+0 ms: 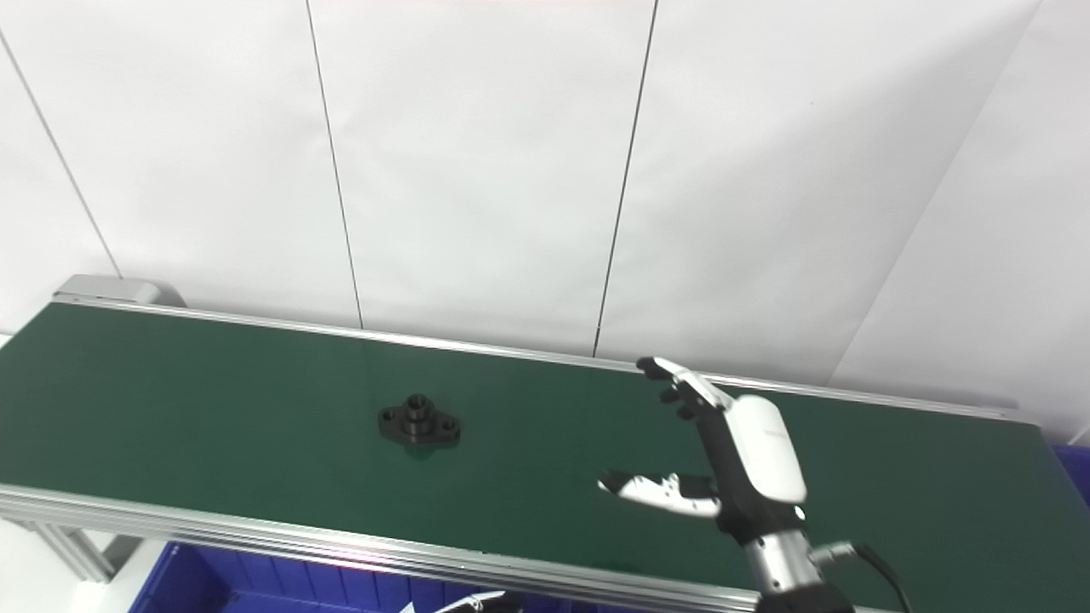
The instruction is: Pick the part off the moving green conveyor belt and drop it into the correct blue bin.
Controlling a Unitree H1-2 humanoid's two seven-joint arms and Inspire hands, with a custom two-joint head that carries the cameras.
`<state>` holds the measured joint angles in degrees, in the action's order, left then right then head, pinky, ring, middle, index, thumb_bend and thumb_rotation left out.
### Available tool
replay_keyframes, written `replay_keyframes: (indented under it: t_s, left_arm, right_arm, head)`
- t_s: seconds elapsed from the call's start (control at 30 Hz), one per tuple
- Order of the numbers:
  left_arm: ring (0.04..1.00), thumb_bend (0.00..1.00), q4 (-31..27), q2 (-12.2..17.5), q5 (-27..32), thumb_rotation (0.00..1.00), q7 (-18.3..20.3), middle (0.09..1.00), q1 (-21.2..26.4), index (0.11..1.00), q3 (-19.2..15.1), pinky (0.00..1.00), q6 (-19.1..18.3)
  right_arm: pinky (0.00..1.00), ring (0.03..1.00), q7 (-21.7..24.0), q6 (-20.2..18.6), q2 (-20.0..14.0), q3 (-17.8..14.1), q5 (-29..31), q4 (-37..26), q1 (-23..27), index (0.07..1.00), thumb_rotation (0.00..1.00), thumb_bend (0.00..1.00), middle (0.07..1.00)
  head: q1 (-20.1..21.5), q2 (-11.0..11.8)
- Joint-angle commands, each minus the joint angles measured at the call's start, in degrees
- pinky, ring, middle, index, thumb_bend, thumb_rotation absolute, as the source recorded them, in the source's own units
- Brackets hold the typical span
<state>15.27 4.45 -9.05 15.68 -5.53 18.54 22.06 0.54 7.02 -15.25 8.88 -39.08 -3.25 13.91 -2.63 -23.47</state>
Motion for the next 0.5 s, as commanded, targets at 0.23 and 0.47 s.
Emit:
replay_keyframes:
  t_s: [0.23,0.47]
  left_arm:
    - [0.845,0.9,-1.5,-1.6,-0.4,0.62,-0.6,0.853,0.9,0.846,0.6,0.76,0.6]
    - [0.841,0.89,-1.8,-2.1,-1.2,0.62,-1.2,0.85,0.8,0.845,0.8,0.77,1.0]
  right_arm:
    - [0.68,0.777,1.5,-4.7,-0.3,3.1,-5.7,7.7,9.4,0.813,0.73,0.9,0.815]
    - [0.67,0.754,0.5,-5.8,0.9,6.0,-8.1,15.5,15.3,0.819,0.72,0.9,0.787]
  head:
    - [-0.6,-0.4]
    - [-0.6,-0.4]
